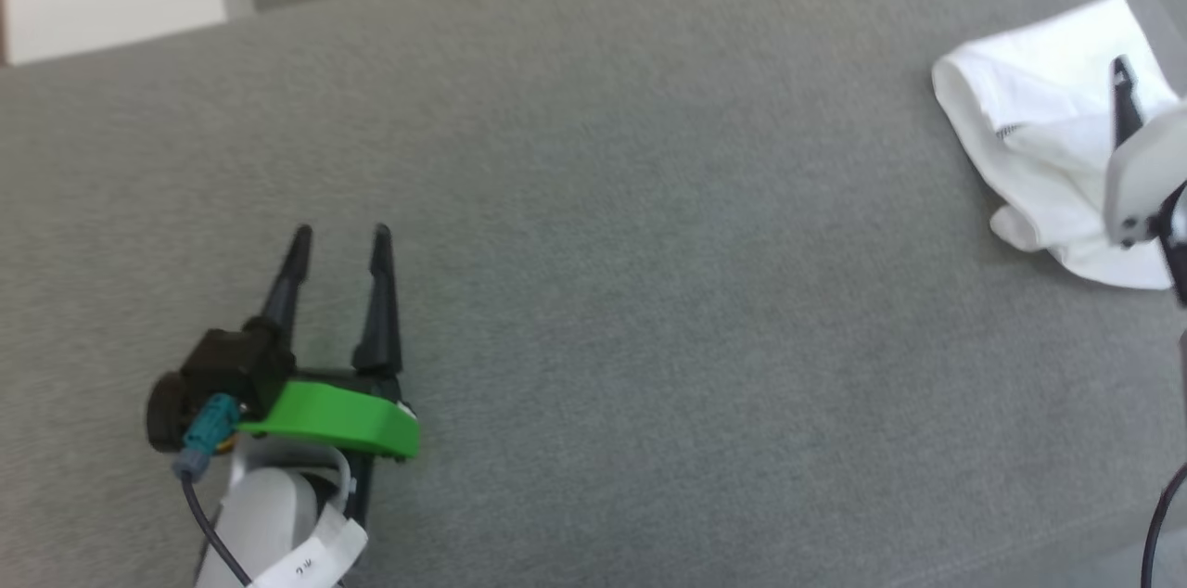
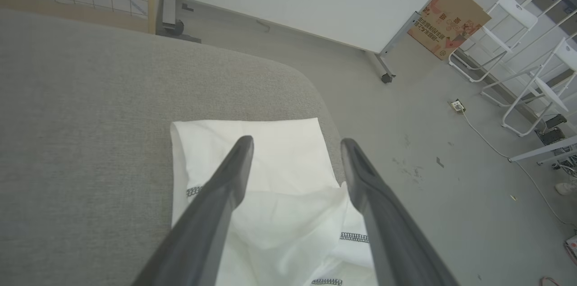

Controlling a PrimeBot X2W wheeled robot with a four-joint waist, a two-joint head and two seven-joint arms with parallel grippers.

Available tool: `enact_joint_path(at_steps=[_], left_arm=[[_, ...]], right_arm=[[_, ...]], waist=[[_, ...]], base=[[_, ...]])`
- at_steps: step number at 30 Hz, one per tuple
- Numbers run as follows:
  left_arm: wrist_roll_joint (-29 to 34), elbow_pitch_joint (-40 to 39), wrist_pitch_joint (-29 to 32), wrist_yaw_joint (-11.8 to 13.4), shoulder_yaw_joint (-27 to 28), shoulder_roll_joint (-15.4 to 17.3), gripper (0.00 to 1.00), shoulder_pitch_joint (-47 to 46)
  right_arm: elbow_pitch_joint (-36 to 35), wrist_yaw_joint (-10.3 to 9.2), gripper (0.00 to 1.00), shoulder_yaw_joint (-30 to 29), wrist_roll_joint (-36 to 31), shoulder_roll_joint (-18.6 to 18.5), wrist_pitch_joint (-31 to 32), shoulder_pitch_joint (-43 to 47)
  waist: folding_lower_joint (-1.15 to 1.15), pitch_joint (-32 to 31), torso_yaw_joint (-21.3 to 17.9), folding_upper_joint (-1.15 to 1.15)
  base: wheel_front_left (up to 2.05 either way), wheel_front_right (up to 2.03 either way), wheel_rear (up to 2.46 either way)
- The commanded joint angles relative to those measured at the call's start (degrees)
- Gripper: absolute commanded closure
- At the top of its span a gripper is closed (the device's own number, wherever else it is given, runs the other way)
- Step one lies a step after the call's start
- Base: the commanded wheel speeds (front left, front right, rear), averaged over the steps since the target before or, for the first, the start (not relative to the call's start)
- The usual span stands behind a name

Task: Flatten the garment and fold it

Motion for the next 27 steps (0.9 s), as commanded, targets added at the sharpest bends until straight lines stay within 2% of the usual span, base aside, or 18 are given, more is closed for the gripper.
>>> enact_joint_path(at_steps=[1,7,11,19,27], left_arm=[[-1.1,0.4,-0.4,-0.1,-0.3,-0.4,0.00,0.9],[-3.7,1.0,-0.4,-0.2,-0.5,-1.4,0.00,2.8],[-4.3,1.7,-0.4,-0.1,-1.0,-1.8,0.00,3.7],[-4.0,3.4,-0.4,0.1,-2.1,-2.0,0.00,5.7],[-4.0,4.3,-0.4,0.4,-2.6,-2.1,0.00,7.1]], right_arm=[[-1.9,-0.11,0.00,0.9,2.0,0.6,-1.4,2.5],[-12.5,-0.11,0.00,2.1,11.2,3.6,-5.9,13.7],[-19.2,-0.11,0.00,2.2,14.7,6.3,-9.2,21.6],[-28.3,-0.11,0.00,2.1,14.6,12.1,-13.7,33.3],[-32.8,-0.11,0.00,1.8,12.4,14.4,-14.5,39.0]], waist=[[0.01,-6.5,5.2,0.00],[0.01,-10.7,9.4,0.00],[0.01,-12.5,12.2,0.00],[0.01,-15.4,16.2,0.00],[0.01,-16.7,18.0,0.00]], base=[[0.00,0.00,0.00],[0.00,0.00,0.00],[0.00,0.00,0.00],[0.00,0.00,0.00],[0.00,0.00,0.00]])
